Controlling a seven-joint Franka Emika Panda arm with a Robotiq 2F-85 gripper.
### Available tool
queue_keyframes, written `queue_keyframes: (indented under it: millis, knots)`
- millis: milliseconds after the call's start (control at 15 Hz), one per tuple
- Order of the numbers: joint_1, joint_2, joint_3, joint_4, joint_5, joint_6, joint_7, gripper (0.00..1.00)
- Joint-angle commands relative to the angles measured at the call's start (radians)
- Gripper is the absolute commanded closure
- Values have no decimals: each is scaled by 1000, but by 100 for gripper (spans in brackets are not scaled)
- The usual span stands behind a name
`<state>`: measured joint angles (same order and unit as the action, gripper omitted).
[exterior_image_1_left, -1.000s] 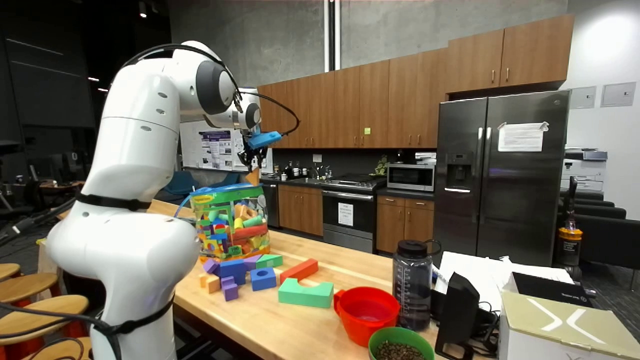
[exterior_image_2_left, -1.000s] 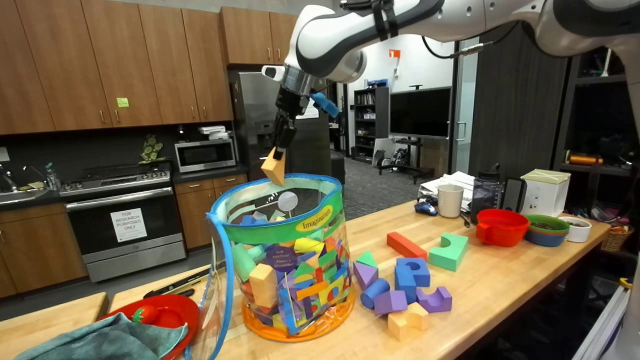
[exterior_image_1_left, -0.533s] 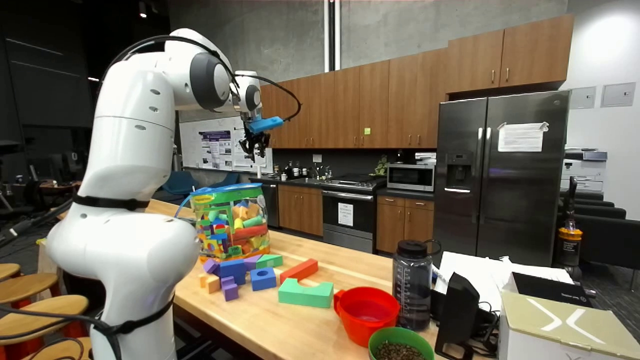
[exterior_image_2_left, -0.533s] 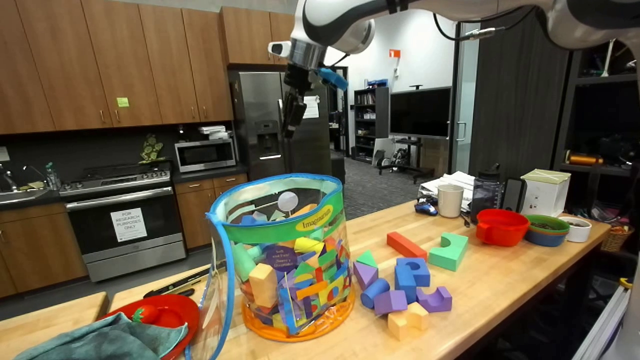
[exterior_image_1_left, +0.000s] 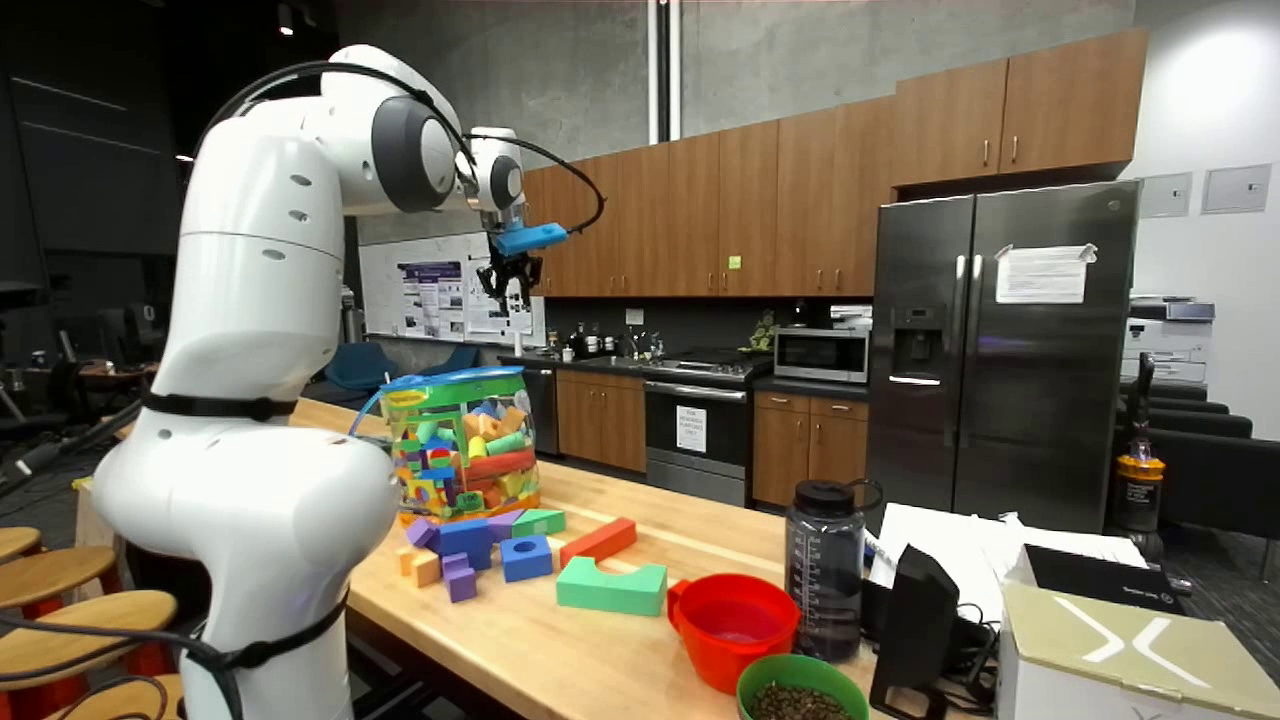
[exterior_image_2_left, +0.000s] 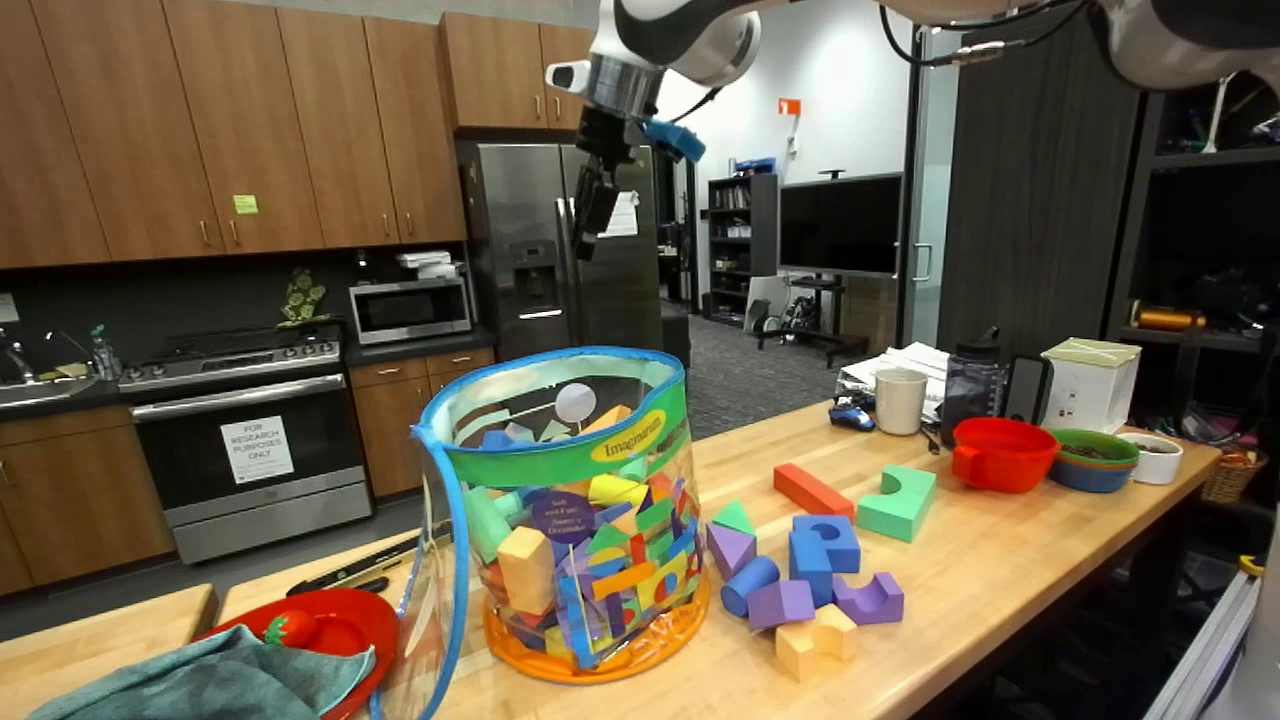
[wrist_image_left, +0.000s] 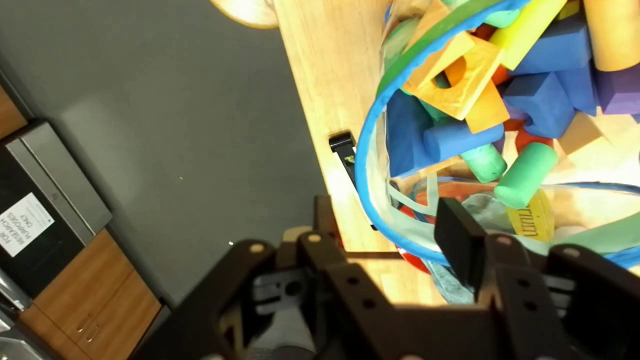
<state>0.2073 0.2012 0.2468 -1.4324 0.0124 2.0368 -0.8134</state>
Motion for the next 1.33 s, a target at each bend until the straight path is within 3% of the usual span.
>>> queue_keyframes:
  millis: [0, 200, 267, 467, 1267]
  knots:
    - [0, 0, 0, -8, 6, 2, 1, 38]
    - [0, 0, 0, -14, 10, 4, 4, 29]
    - [0, 0, 0, -14, 10, 4, 5, 7]
    - [4, 14, 7, -7, 21, -9, -1, 0]
    - [19, 83, 44, 37, 64, -105, -33, 0]
